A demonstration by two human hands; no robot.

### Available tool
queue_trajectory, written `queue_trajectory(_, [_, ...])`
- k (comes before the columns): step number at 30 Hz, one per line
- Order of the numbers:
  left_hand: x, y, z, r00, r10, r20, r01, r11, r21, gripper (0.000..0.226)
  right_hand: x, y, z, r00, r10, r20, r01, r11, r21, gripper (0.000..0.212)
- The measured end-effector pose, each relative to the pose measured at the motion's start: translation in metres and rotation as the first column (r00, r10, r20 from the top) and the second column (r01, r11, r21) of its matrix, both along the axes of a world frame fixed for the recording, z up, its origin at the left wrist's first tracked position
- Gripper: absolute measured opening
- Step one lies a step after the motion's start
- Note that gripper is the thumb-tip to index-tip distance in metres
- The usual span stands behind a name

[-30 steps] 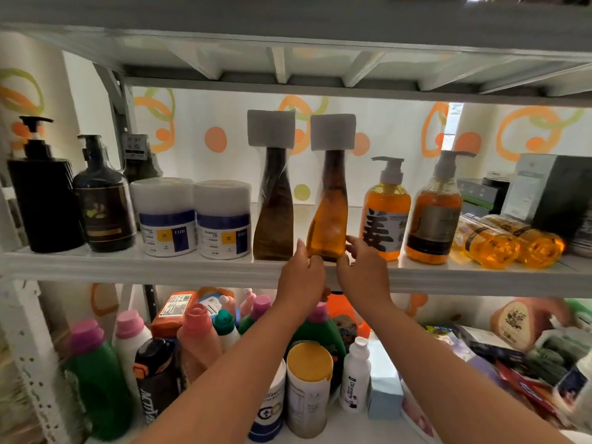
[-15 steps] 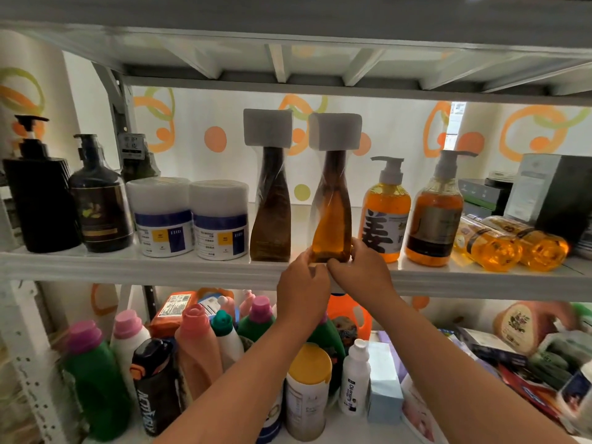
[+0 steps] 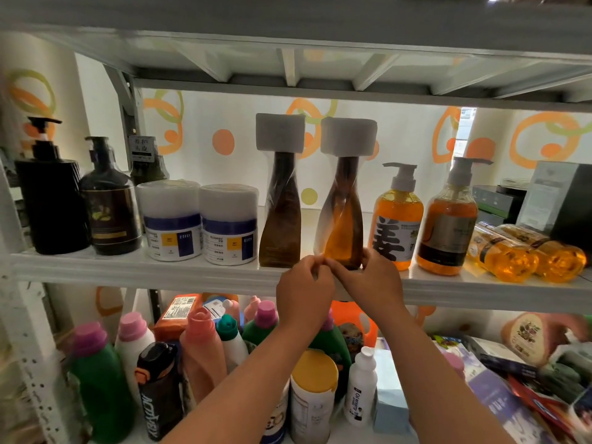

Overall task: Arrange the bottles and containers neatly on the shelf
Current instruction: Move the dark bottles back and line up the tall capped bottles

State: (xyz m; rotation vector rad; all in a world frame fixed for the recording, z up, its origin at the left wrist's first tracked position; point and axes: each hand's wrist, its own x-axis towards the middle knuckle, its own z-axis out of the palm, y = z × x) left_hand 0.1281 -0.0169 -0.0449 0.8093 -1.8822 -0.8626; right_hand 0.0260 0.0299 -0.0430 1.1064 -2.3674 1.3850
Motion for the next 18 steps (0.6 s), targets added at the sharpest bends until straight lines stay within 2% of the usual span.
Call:
queue_trajectory(10, [0.000, 0.002, 0.004, 0.997, -0.031, 0.066, 0.030, 0.999, 0.028, 0.022, -0.004, -0.003, -0.009, 0.995, -0.068, -0.072, 0.066, 0.997, -0.032, 0.048])
queue_trajectory(18, [0.005, 0.000, 0.004, 0.992, -0.020, 0.123, 0.019, 1.000, 0.013, 0.034, 0.003, 0.003, -0.010, 0.992, -0.082, -0.095, 0.077, 0.995, -0.058, 0.039])
